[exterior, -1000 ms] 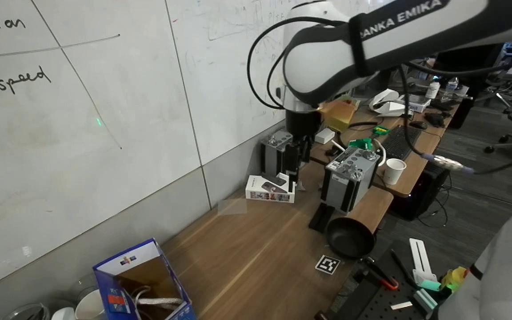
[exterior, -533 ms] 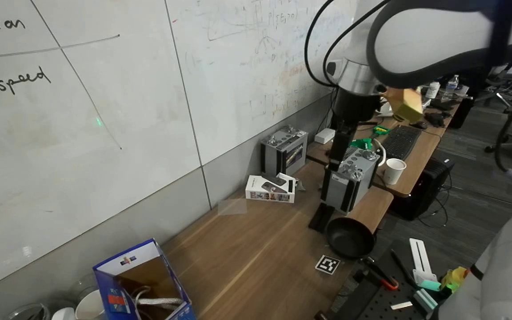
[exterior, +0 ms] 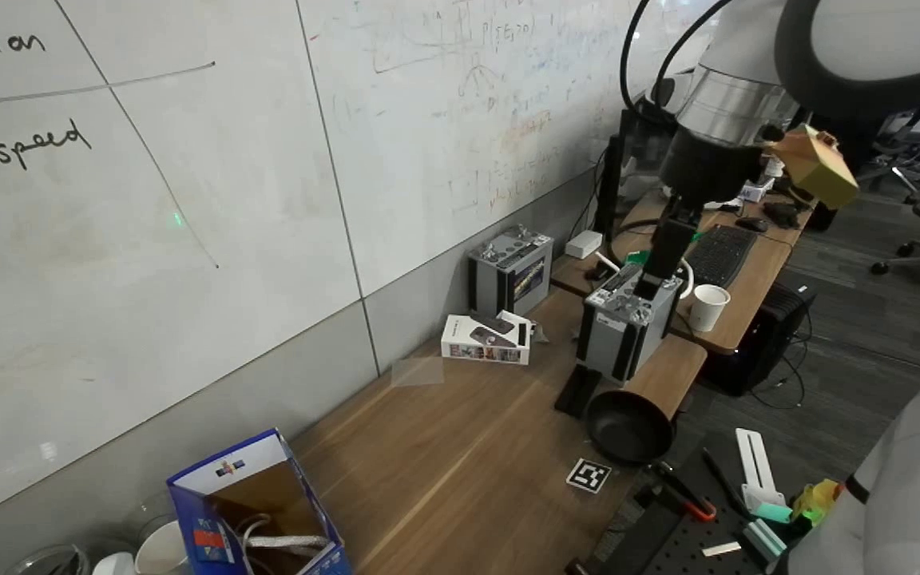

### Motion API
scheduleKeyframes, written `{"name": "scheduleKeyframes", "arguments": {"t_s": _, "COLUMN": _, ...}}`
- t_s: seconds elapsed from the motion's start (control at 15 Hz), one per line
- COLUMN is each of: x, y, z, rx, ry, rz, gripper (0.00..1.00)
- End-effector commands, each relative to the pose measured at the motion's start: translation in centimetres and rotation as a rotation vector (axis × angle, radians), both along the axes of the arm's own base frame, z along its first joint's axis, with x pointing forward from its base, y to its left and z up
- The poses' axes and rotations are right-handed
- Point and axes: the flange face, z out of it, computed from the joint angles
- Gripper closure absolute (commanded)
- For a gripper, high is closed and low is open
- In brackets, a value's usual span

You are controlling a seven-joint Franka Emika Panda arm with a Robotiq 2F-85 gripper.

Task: Pick up the ropes from the table and put them in the blue box.

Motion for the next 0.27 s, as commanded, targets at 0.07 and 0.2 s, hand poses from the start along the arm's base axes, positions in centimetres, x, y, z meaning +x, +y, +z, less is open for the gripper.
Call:
{"name": "scheduleKeyframes", "arguments": {"t_s": 0.07, "x": -0.31, "y": -0.18, "z": 0.09, "rx": 0.006, "ry": -0.004, "rz": -0.003, "gripper": 0.0}}
{"name": "scheduleKeyframes", "arguments": {"t_s": 0.2, "x": -0.39, "y": -0.2, "z": -0.03, "rx": 0.007, "ry": -0.004, "rz": -0.003, "gripper": 0.0}}
